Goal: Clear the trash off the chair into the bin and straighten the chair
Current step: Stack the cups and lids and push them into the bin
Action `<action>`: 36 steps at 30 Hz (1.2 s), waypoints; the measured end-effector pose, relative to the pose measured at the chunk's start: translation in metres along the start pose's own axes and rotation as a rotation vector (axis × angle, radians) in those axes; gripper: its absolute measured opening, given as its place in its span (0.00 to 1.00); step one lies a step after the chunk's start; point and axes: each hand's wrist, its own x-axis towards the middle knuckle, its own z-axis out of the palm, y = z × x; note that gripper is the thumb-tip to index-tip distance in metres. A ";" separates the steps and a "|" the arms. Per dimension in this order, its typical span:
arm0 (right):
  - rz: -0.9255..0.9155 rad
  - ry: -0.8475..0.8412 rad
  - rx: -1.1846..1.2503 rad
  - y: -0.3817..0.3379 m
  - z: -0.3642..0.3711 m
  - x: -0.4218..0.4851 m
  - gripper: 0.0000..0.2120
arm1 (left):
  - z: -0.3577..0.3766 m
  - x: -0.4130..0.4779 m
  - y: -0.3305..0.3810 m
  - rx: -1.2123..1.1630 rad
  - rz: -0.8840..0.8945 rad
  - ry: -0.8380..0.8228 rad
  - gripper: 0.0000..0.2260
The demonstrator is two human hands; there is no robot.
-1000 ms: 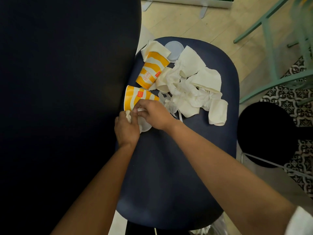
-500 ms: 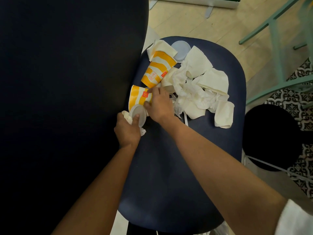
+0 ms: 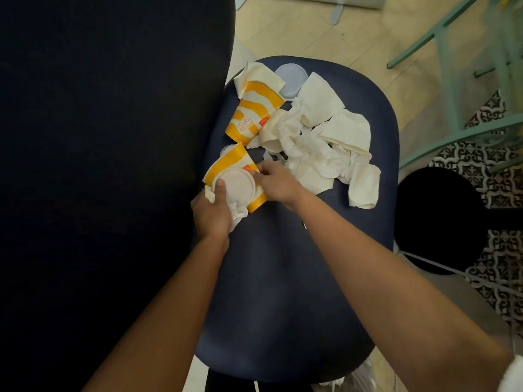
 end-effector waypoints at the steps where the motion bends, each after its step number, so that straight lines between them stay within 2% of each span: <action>1: 0.024 -0.020 0.029 0.002 -0.002 -0.002 0.10 | 0.003 -0.002 0.002 -0.030 -0.014 -0.012 0.18; 4: 0.106 -0.088 0.110 0.004 -0.007 -0.012 0.08 | 0.009 -0.007 0.007 -0.114 -0.058 -0.067 0.18; 9: 0.167 -0.099 0.252 0.007 -0.018 -0.022 0.14 | 0.016 -0.011 0.013 -0.193 -0.074 -0.095 0.16; 11: 0.155 -0.097 0.204 0.006 -0.025 -0.026 0.15 | 0.019 -0.011 0.015 -0.184 -0.060 -0.088 0.16; 13: 0.049 0.005 0.024 0.004 -0.032 -0.027 0.16 | 0.020 -0.012 0.015 -0.178 -0.041 -0.066 0.16; 17: -0.262 0.452 -0.255 0.002 -0.046 -0.021 0.08 | 0.019 -0.013 0.016 -0.171 0.015 -0.022 0.16; 19: -0.360 0.515 -0.474 0.002 -0.053 -0.016 0.13 | 0.017 -0.013 0.016 -0.155 0.049 -0.019 0.16; 23: -0.352 0.351 -0.908 0.002 -0.060 -0.006 0.31 | 0.015 -0.008 0.017 -0.158 0.101 0.013 0.16; 26: -0.309 0.277 -0.956 0.002 -0.060 0.001 0.36 | 0.015 -0.003 0.016 -0.128 0.135 0.010 0.16; 29: -0.287 0.275 -0.951 0.004 -0.057 0.006 0.34 | 0.017 -0.002 0.014 -0.093 0.160 0.001 0.15; 36: -0.292 0.288 -0.964 0.013 -0.057 0.011 0.19 | 0.019 -0.003 0.010 -0.053 0.189 -0.048 0.14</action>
